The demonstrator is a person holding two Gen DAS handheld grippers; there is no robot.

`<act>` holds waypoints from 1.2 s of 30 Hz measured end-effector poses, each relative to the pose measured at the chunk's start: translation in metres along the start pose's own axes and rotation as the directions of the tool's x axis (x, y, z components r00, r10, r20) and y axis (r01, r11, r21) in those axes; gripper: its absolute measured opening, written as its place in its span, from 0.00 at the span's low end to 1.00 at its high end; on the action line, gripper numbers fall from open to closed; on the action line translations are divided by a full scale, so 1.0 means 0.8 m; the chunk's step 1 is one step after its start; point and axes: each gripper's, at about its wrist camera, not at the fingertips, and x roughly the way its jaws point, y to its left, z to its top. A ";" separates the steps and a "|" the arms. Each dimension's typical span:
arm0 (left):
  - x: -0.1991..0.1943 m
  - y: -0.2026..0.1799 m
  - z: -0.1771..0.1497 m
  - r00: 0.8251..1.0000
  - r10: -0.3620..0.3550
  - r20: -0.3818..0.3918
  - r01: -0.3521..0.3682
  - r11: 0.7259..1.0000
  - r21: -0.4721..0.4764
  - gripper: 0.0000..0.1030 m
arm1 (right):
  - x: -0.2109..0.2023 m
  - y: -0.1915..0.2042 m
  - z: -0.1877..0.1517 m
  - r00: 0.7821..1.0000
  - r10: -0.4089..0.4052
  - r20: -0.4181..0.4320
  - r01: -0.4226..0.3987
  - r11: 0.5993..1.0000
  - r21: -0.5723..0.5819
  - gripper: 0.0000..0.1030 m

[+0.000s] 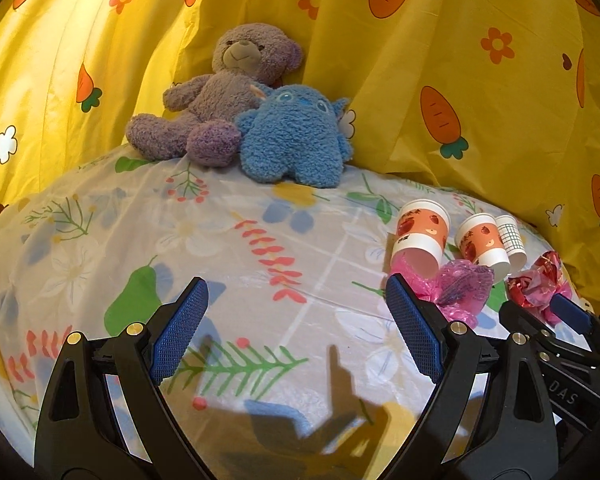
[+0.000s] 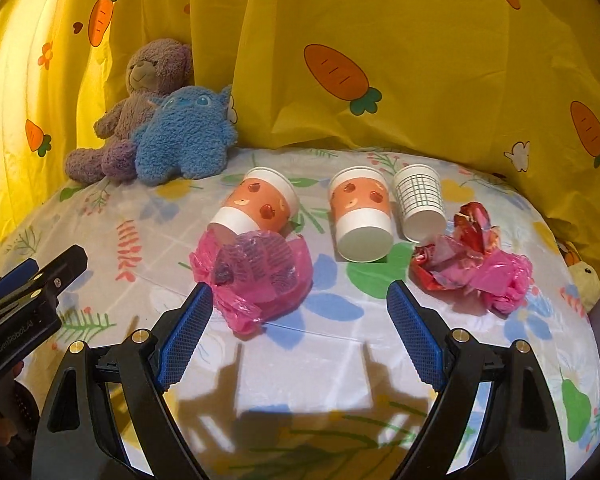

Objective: Collect trash
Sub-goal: 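Grasp the pink plastic bag with the right tool while the left tool moves to the orange paper cup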

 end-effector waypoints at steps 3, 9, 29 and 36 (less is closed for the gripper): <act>0.000 0.003 0.000 1.000 -0.001 0.000 0.001 1.000 -0.004 0.86 | 0.017 0.008 0.002 1.000 0.005 -0.022 -0.005 1.000 0.000 0.83; 0.003 -0.002 -0.002 1.000 -0.022 -0.010 0.022 1.000 0.015 0.86 | 0.043 0.015 0.001 0.998 0.003 -0.066 -0.003 1.000 -0.002 0.78; 0.004 -0.022 -0.005 0.998 -0.065 -0.014 0.065 0.997 0.044 0.86 | 0.033 0.007 -0.011 0.995 0.057 -0.076 -0.058 0.998 -0.011 0.10; 0.002 -0.046 -0.003 0.990 -0.144 -0.011 0.144 0.986 0.089 0.86 | -0.012 -0.032 -0.021 0.999 0.048 -0.003 -0.048 0.998 0.039 0.10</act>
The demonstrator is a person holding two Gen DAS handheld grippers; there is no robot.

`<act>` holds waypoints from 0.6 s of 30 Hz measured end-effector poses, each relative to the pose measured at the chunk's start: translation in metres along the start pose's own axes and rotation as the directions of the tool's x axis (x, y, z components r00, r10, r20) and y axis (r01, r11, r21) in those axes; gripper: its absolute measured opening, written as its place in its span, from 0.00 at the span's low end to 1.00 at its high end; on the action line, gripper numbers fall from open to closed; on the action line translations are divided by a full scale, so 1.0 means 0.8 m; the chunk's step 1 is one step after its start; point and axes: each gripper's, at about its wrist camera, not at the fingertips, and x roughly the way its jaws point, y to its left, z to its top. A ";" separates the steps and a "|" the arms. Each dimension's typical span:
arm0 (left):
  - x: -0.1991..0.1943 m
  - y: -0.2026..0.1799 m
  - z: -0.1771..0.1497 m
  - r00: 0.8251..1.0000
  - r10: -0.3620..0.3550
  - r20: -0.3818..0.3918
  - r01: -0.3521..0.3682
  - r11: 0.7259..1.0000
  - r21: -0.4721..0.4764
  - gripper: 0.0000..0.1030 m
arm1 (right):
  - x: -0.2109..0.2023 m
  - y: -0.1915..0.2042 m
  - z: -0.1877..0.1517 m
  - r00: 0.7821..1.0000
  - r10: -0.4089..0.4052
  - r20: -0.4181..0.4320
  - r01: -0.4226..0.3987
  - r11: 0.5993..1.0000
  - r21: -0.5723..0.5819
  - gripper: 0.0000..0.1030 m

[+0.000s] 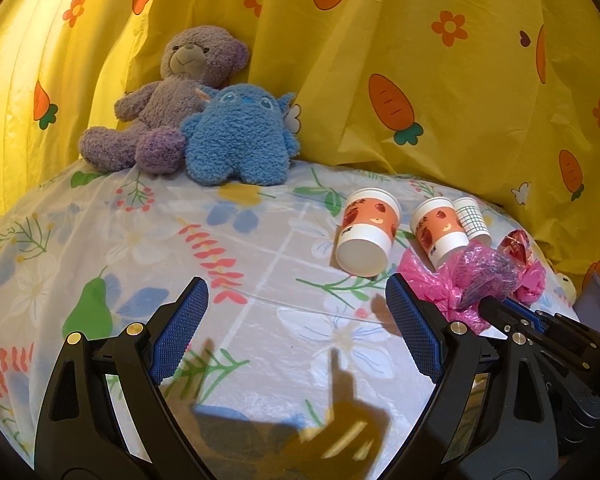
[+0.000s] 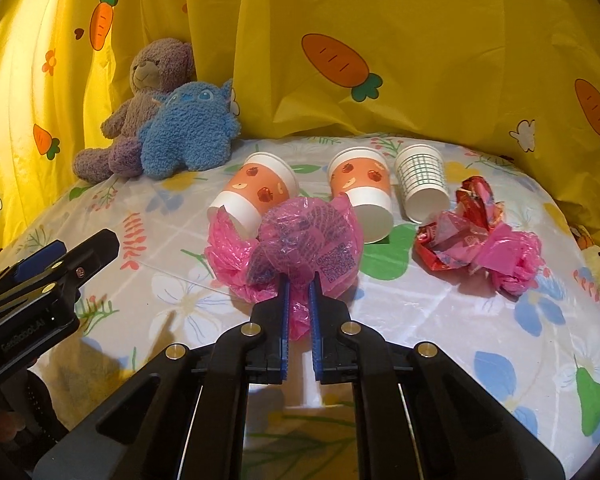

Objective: Collect trash
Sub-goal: 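Grasp the pink plastic bag with the right tool while the left tool moves to the orange paper cup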

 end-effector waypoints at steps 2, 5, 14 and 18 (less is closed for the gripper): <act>0.003 -0.010 0.003 0.999 -0.036 -0.002 0.036 0.999 0.019 0.86 | -0.013 -0.016 -0.004 1.000 -0.013 0.017 0.013 1.000 0.023 0.10; 0.015 -0.025 0.012 0.994 -0.107 -0.026 0.108 0.993 0.042 0.86 | -0.031 -0.038 -0.009 0.999 -0.034 0.040 0.032 0.998 0.056 0.10; 0.082 -0.049 0.037 0.982 -0.158 -0.104 0.164 0.985 0.051 0.86 | -0.068 -0.091 -0.021 0.994 -0.069 0.085 0.057 0.990 0.129 0.10; 0.109 -0.056 0.038 0.978 -0.163 -0.133 0.172 0.983 0.062 0.86 | -0.070 -0.110 -0.027 0.993 -0.083 0.082 0.070 0.986 0.151 0.10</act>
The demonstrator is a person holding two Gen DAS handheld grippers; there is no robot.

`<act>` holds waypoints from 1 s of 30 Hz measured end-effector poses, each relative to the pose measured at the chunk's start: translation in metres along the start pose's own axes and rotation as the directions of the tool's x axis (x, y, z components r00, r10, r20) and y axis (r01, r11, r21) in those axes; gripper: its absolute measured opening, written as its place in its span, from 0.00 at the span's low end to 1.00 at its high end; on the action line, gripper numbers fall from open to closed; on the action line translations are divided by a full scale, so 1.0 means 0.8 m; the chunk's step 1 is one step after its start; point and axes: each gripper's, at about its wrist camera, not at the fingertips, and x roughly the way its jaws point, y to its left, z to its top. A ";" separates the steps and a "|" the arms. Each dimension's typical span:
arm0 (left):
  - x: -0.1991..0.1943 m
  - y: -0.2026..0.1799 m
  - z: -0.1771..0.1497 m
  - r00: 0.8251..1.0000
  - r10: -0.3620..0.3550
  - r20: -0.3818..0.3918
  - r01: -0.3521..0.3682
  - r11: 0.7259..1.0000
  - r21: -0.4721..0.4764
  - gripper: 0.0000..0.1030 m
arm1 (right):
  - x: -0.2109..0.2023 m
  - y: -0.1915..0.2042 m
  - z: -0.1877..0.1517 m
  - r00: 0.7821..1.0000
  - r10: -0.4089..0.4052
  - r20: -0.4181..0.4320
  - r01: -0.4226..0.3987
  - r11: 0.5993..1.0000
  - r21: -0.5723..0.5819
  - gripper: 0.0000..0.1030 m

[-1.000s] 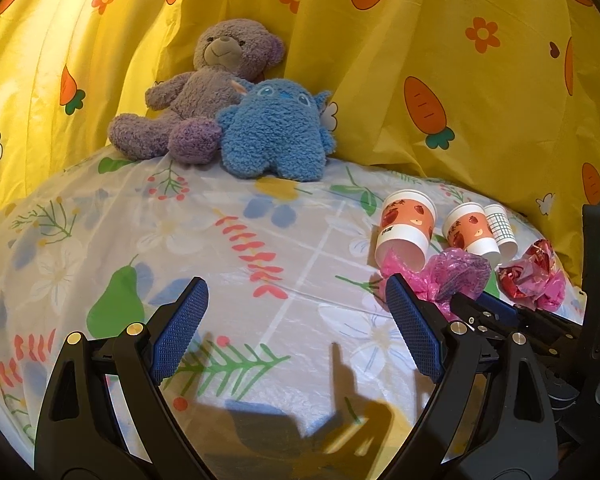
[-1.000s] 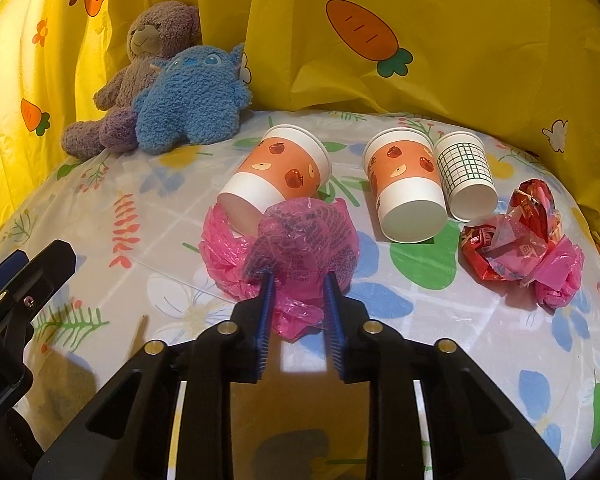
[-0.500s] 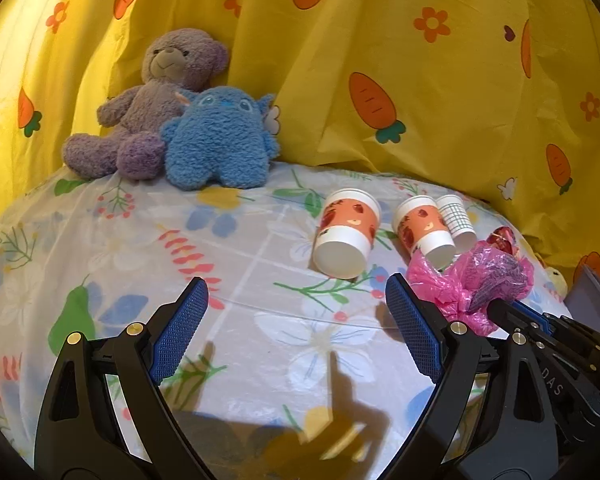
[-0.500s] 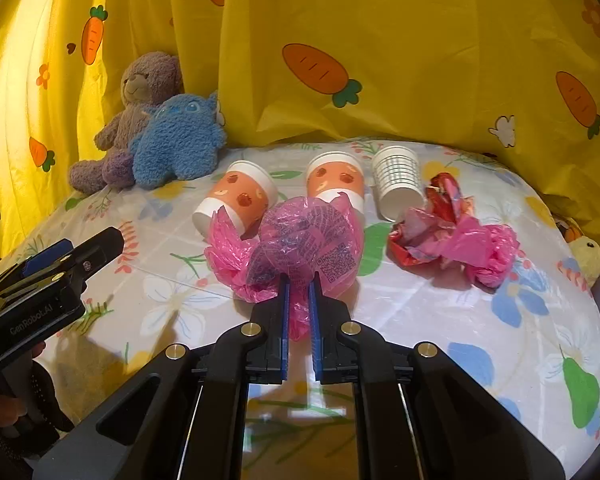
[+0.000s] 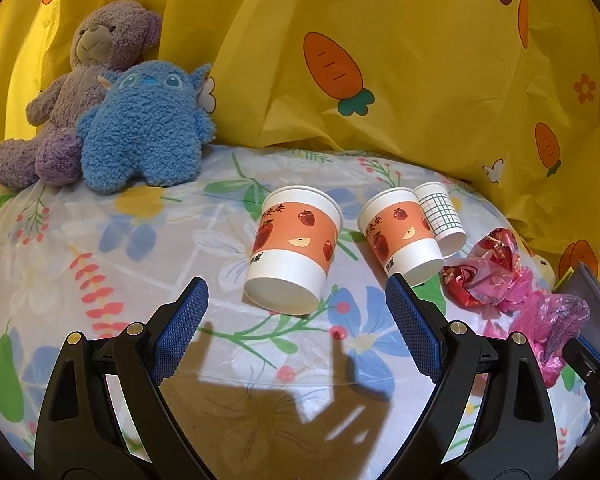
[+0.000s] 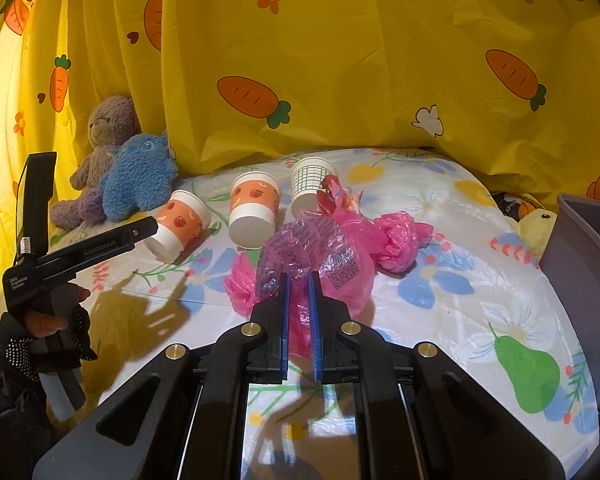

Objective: Collect trash
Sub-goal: 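Grasp the pink plastic bag with the right tool while the left tool moves to the orange paper cup, then close the left tool on the orange paper cup while the right tool holds the pink bag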

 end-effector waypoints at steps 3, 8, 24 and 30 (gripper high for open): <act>0.022 0.005 0.001 0.999 -0.010 -0.038 0.009 1.000 -0.017 0.86 | 0.000 -0.014 -0.002 1.000 -0.014 0.001 0.014 1.000 0.016 0.10; 0.046 0.012 0.001 0.996 -0.039 -0.082 0.036 0.998 -0.044 0.76 | 0.004 -0.027 -0.003 1.000 -0.025 -0.006 0.025 0.999 0.027 0.10; 0.050 0.023 0.002 0.989 -0.122 -0.083 0.113 0.988 -0.107 0.51 | 0.030 -0.045 -0.015 0.995 -0.028 -0.096 0.034 0.997 0.064 0.57; 0.019 0.015 -0.002 0.993 -0.107 -0.042 0.103 0.991 -0.083 0.51 | 0.055 -0.043 -0.011 0.990 -0.013 -0.138 0.024 0.997 0.073 0.57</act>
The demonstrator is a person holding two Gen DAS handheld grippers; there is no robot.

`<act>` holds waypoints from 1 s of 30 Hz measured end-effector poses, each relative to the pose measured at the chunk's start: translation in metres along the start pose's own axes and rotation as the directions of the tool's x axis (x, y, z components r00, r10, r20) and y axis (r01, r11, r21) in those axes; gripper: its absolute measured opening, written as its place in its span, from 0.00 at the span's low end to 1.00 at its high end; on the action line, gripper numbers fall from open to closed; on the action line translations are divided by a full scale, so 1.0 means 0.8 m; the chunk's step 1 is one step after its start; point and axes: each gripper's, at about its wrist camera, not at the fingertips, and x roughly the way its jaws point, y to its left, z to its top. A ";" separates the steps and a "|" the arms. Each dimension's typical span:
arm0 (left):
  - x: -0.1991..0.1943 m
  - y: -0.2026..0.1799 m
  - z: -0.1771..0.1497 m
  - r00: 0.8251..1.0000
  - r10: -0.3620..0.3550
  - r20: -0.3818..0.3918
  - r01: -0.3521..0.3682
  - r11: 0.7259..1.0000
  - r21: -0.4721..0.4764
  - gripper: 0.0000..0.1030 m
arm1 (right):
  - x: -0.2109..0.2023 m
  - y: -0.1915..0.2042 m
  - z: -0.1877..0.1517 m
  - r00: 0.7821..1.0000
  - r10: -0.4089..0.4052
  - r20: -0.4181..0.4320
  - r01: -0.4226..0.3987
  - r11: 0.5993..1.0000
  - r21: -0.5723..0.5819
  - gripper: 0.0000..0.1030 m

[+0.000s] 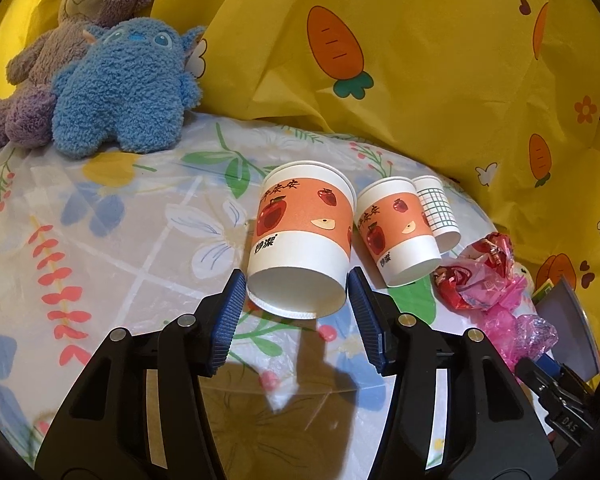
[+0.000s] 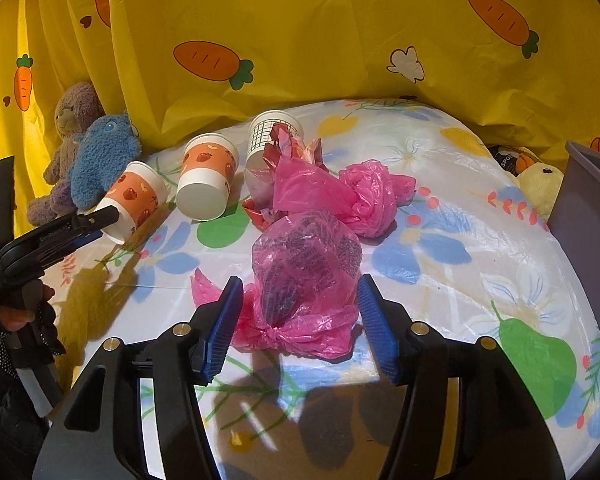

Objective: Collect trash
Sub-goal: 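Close the left tool on the orange paper cup while the right tool holds the pink bag, then carry the orange cup with the left tool while the right tool carries the pink bag to the bin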

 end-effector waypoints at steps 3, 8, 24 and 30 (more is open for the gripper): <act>-0.024 -0.010 -0.006 0.999 -0.003 0.043 0.002 1.000 0.019 0.51 | 0.005 -0.002 0.000 0.999 0.029 -0.017 -0.029 0.999 0.019 0.49; -0.051 -0.025 -0.019 0.997 -0.018 0.076 0.016 1.000 0.026 0.51 | -0.002 0.006 -0.004 0.999 0.033 -0.007 -0.033 0.999 -0.015 0.29; -0.100 -0.094 -0.057 0.987 -0.121 0.104 0.110 0.988 0.106 0.51 | -0.091 -0.016 -0.032 0.992 0.011 0.129 -0.012 1.000 0.009 0.20; -0.109 -0.141 -0.062 0.978 -0.182 0.102 0.165 0.973 0.159 0.51 | -0.129 -0.033 -0.032 0.982 -0.023 0.186 0.018 0.999 0.026 0.20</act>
